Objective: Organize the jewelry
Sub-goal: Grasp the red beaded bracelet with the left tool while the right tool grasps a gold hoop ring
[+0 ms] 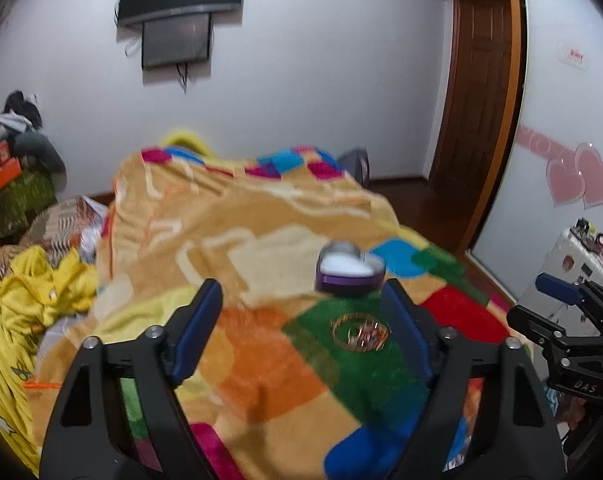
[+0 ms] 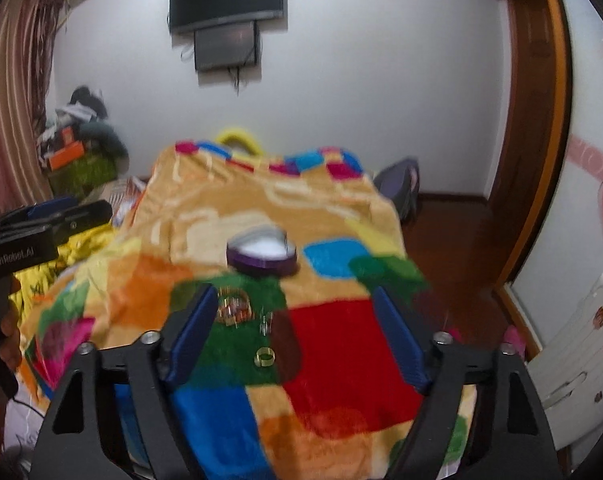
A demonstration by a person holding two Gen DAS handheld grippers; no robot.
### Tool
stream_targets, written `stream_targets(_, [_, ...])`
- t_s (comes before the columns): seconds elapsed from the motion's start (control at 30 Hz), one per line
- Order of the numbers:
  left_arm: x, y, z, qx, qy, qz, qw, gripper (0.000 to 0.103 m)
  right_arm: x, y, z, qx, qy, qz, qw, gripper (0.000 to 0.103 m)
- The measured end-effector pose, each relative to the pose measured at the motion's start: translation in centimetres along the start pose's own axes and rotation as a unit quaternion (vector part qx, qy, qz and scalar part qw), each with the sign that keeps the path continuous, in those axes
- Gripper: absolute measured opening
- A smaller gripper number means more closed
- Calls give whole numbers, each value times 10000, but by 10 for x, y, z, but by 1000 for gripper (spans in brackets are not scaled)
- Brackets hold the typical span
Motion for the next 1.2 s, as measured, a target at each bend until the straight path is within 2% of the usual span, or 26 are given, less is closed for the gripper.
stream_targets(0.17, [-3,-25,25,-505,-42,62,9987,64,8,-25,30,-640,-100,-206,9977,53])
stream_targets(0.27, [-3,-37,38,-786,8,153,9968,60,9,-37,42,-914,-239,-401,9947,46])
stream_targets(0.43, [-4,-54,54,-1217,183,386,9916,54,6,-54,58,-1232,-355,-661,9895,46])
stream_targets(0.6, [3,-70,64,-1475,250,621,9868,48,1,-72,74,-1531,-294,-765,9848,36])
stream_targets(0.67, [7,-77,67,-1549,226,693,9852,42,2,-74,78,-1548,-286,-783,9844,35])
stream_targets(0.8, [15,-89,71,-1665,238,849,9821,38,5,-76,77,-1539,-298,-850,9840,20])
stream_targets(0.93, [17,-103,76,-1766,192,815,9807,33,7,-80,74,-1500,-294,-869,9844,20])
stream_targets(1.07, [12,-121,81,-1963,393,818,9763,26,10,-82,71,-1419,-359,-863,9855,20])
stream_targets(1.2, [9,-135,82,-2081,572,906,9722,23,11,-88,67,-1374,-399,-871,9859,20])
Point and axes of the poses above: each gripper's, at about its wrist camera, not at the fingertips, and y roughly against the way its jaws point, x to its right, z to its underside, the point moved 2 cm from there along -y, roughly the way its jaws point, and after that the axes turned 14 degrees about x, right-handed, at the moved point
